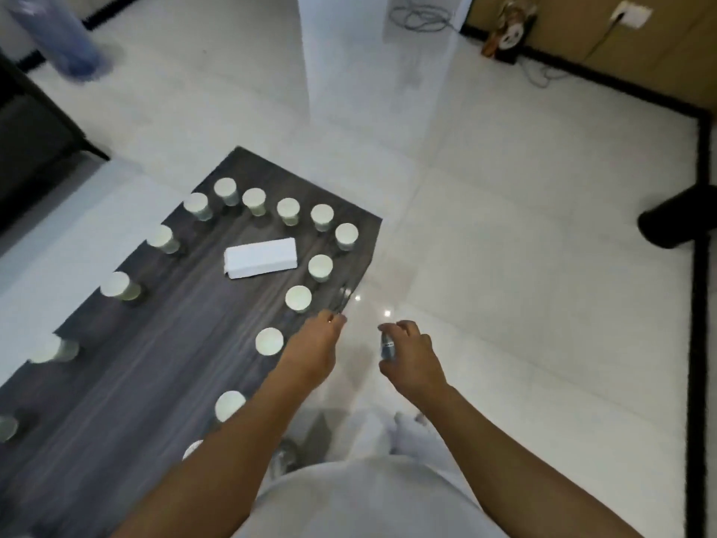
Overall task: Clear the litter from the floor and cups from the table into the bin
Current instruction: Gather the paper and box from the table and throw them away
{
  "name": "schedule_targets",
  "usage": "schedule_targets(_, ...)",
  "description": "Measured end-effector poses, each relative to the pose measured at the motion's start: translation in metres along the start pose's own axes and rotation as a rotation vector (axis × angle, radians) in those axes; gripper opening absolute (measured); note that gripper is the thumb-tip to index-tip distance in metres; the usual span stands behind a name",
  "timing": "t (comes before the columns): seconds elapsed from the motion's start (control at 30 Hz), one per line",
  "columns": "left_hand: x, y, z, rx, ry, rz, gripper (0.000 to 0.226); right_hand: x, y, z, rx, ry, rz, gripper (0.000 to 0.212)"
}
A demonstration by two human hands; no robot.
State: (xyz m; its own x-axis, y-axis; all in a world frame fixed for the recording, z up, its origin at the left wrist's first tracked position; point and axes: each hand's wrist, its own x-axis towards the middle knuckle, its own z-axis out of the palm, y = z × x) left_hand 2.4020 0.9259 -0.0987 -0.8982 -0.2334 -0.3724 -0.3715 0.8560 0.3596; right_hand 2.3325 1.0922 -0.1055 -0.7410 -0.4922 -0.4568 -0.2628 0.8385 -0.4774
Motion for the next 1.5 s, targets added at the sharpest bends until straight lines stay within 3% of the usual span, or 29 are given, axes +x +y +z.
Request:
schedule_targets(0.33, 0.163, 0.286, 0.031, -0.072, -0.164, 0.301, 0.046, 0.01, 0.249, -0.197, 0.117, 0.179, 0.295, 0.056)
schedule_targets(0.53, 0.253, 0.4, 0.032, 0.072, -0.236, 0.479, 0.047, 0.047, 0.33, -0.274, 0.221, 0.269, 0.387, 0.057)
schedule_targets(0.9, 0.497, 0.578, 0.002, 0.216, -0.356, 0.723, 0.049, 0.182, 0.462, -0.432, 0.406, 0.433, 0.59, 0.057)
schedule_targets(1.2, 0.639, 0.734, 0.003, 0.274, -0.425, 0.836, 0.051, 0.247, 0.577, -0.547, 0.487, 0.516, 0.711, 0.057)
schedule_targets(1.5, 0.774, 0.931, 0.041, 0.287, -0.442, 0.807, 0.049, 0.318, 0.762, -0.692, 0.491, 0.543, 0.712, 0.055)
